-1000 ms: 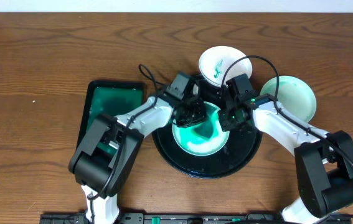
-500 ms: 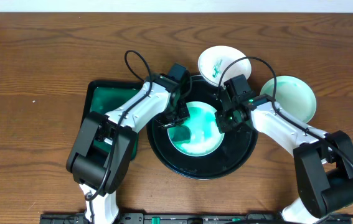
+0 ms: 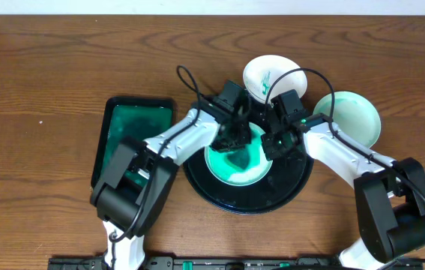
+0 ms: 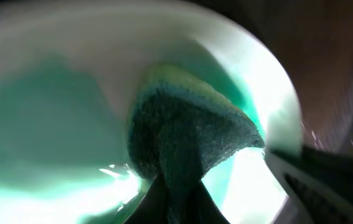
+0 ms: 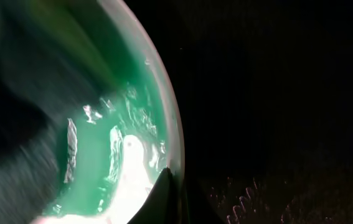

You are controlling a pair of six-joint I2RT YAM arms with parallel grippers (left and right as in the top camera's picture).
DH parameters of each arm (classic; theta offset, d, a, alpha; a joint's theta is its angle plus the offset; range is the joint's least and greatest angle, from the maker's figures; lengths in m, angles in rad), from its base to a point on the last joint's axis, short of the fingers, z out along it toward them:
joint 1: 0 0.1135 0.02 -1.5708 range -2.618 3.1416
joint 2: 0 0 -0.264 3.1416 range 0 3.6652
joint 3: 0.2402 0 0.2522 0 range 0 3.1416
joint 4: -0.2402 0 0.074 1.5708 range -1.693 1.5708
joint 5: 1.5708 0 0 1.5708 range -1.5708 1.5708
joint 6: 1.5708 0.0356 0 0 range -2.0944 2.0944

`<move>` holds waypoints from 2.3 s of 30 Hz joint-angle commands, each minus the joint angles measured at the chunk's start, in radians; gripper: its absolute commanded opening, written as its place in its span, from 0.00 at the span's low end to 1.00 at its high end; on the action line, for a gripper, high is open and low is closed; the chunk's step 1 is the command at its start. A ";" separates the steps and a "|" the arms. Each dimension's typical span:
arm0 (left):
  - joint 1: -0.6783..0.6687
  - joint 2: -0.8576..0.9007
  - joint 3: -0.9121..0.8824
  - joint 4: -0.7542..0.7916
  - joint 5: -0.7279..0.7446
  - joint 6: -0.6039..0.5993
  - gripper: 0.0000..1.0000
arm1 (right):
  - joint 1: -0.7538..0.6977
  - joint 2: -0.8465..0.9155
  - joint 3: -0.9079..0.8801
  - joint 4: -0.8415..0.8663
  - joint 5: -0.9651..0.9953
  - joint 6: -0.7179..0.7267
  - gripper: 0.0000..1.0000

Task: Clean dirty plates on tray and stack at the side
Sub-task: 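Scrub the plate held by the right gripper with the left sponge, then put the sponge back in the basin with the left gripper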

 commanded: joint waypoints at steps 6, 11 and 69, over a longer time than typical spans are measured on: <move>-0.026 0.038 -0.019 -0.084 0.185 -0.006 0.07 | 0.024 -0.002 0.002 -0.009 -0.002 -0.029 0.01; -0.005 0.038 -0.019 -0.165 0.264 0.023 0.07 | 0.024 -0.002 0.002 -0.008 -0.002 -0.029 0.01; 0.697 -0.635 -0.192 -0.350 -0.286 0.170 0.66 | 0.105 -0.232 0.019 -0.074 0.117 -0.042 0.01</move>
